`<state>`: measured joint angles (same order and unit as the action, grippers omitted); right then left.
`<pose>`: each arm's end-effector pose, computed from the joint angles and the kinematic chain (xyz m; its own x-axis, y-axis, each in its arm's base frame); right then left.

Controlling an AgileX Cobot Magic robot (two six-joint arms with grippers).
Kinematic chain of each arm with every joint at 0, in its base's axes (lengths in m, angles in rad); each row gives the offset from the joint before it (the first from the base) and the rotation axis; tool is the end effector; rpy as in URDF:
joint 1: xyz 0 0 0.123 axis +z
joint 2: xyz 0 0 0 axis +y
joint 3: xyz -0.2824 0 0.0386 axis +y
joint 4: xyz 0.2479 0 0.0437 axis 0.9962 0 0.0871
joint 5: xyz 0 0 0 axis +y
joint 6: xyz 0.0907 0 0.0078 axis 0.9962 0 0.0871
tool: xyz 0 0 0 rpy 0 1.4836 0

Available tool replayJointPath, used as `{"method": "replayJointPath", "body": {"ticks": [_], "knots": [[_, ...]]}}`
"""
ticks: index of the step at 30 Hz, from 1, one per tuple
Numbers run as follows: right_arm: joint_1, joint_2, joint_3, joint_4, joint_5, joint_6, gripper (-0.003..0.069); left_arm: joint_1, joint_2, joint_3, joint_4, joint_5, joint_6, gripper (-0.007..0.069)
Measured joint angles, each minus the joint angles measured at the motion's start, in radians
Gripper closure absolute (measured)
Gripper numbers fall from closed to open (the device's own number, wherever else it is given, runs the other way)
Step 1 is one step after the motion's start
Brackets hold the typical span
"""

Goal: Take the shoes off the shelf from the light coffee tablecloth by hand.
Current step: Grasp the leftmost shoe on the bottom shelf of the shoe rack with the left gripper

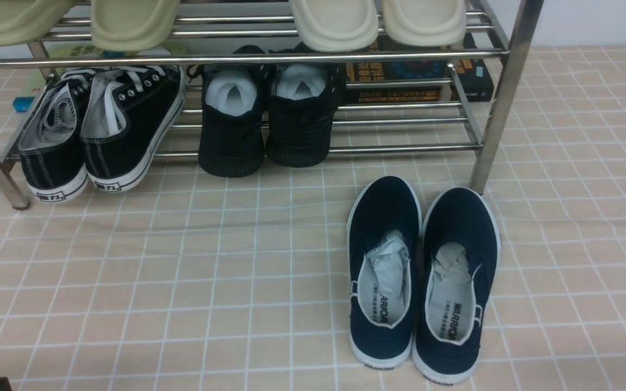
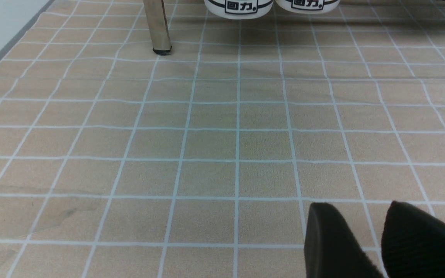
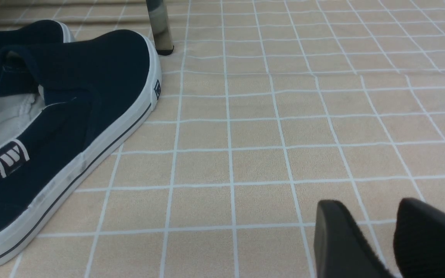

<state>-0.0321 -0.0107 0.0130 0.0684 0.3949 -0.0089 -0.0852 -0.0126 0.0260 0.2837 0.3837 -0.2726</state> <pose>0.0519 0.0007 0.1739 -0.3033 0.0640 -0.9508 0.0235 0.9979 0.0596 0.0528 0.0051 0.1719 -0.2905 0.0163 -0.9568 -0.0177 0.9996 0.0224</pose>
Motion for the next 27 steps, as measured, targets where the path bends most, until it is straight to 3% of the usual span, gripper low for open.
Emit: {"method": "replayJointPath", "body": {"ticks": [7,10,12,13,15,18,22,27], "knots": [[0.0,0.0,0.0,0.0,0.0,0.0,0.042,0.0,0.0,0.0,-0.005,0.0,-0.01,0.0385],[0.0,0.0,0.0,0.0,0.0,0.0,0.042,0.0,0.0,0.001,-0.11,-0.028,-0.105,0.0385],[0.0,0.0,0.0,0.0,0.0,0.0,0.042,0.0,0.0,0.003,-0.321,-0.108,-0.292,0.0385],[0.0,0.0,0.0,0.0,0.0,0.0,0.042,0.0,0.0,0.003,-0.338,-0.115,-0.307,0.0385],[0.0,0.0,0.0,0.0,0.0,0.0,0.042,0.0,0.0,0.003,-0.521,-0.185,-0.457,0.0385],[0.0,0.0,0.0,0.0,0.0,0.0,0.042,0.0,0.0,0.003,-0.686,-0.258,-0.602,0.0385],[0.0,0.0,0.0,0.0,0.0,0.0,0.042,0.0,0.0,0.003,-0.768,-0.304,-0.647,0.0385],[0.0,0.0,0.0,0.001,0.0,0.0,0.042,0.0,0.0,0.003,-0.781,-0.314,-0.651,0.0385]]}}
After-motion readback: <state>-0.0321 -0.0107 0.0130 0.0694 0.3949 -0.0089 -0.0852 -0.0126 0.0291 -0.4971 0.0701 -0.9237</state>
